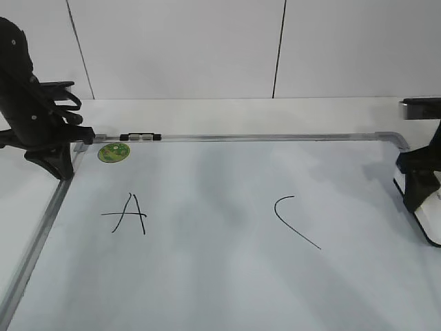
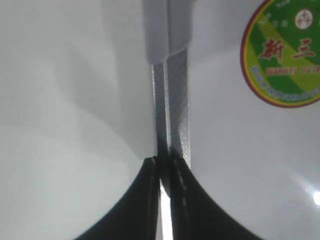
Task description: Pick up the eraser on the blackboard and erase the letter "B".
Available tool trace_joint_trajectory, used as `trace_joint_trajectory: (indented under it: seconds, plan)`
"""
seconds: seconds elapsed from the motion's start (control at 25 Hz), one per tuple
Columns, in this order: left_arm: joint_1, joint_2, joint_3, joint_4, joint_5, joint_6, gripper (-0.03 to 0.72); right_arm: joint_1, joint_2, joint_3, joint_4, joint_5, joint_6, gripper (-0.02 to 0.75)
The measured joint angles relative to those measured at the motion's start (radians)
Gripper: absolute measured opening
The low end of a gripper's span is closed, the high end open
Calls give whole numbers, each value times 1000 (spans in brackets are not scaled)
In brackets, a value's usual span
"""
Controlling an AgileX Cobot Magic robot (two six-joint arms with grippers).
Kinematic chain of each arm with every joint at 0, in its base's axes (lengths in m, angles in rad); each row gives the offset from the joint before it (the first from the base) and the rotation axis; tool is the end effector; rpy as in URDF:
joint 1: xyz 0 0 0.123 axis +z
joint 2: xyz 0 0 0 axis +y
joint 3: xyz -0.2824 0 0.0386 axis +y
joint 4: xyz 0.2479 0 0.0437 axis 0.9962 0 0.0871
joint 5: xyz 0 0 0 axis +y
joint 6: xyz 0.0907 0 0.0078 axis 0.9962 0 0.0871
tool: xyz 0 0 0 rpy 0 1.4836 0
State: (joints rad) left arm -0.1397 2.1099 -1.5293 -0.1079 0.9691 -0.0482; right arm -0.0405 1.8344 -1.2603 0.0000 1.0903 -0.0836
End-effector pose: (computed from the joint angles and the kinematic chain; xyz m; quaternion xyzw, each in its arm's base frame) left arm 0.4141 -0.0664 0.1560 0.0176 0.9973 -0.0509 0.0495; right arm 0.3417 -0.0138 0.1966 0.0215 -0.9998 -0.0002 0.0032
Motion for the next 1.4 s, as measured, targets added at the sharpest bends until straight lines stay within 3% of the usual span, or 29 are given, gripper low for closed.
trace_joint_trajectory:
  seconds: [1.4]
  plan:
    - [0, 0, 0, 0, 0, 0, 16, 0, 38, -2, 0, -6, 9, 550]
